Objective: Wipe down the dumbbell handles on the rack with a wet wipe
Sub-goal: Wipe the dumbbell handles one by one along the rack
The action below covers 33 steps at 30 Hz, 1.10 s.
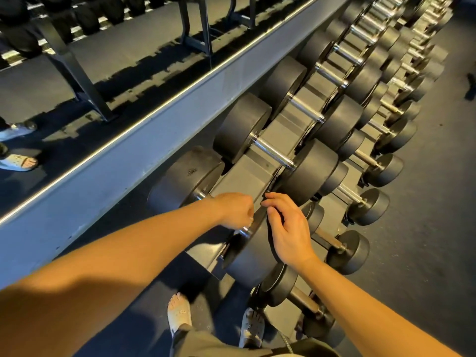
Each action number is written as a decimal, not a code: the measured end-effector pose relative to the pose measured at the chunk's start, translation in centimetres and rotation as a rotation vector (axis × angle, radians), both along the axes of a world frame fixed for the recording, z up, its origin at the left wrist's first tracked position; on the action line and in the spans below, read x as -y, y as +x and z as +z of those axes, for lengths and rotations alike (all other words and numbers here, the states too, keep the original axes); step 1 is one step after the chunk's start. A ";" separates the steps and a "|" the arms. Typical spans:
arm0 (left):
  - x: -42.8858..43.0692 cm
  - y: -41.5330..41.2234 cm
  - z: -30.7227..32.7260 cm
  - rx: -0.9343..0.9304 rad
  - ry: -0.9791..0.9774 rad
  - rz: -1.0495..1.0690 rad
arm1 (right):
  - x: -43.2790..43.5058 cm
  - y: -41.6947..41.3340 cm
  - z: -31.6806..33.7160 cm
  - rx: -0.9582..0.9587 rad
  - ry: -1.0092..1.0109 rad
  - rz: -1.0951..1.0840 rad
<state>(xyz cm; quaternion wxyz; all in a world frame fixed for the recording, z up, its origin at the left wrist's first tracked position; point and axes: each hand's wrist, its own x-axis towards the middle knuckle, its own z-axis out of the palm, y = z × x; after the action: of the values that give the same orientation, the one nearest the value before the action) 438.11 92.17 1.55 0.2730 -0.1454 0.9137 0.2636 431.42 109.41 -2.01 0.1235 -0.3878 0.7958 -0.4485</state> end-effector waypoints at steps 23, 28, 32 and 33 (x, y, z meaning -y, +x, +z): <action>-0.6 -1.3 2.4 0.160 -0.179 -0.067 | 0.1 -0.1 0.1 -0.005 0.005 0.037; 0.0 -0.6 1.7 0.093 -0.373 -0.151 | 0.0 -0.7 0.2 -0.011 0.020 0.086; 0.0 4.9 -1.6 -0.584 -0.618 -0.342 | 0.1 -0.5 0.0 -0.012 -0.003 0.066; -0.5 6.1 -2.3 -0.665 -0.598 -0.310 | 0.1 -0.5 0.0 -0.011 -0.003 0.061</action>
<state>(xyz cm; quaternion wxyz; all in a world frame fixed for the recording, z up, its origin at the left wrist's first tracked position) 444.19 92.69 -0.73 -0.0523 0.0127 0.9983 -0.0227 430.88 109.31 -1.99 0.1322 -0.4144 0.7837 -0.4435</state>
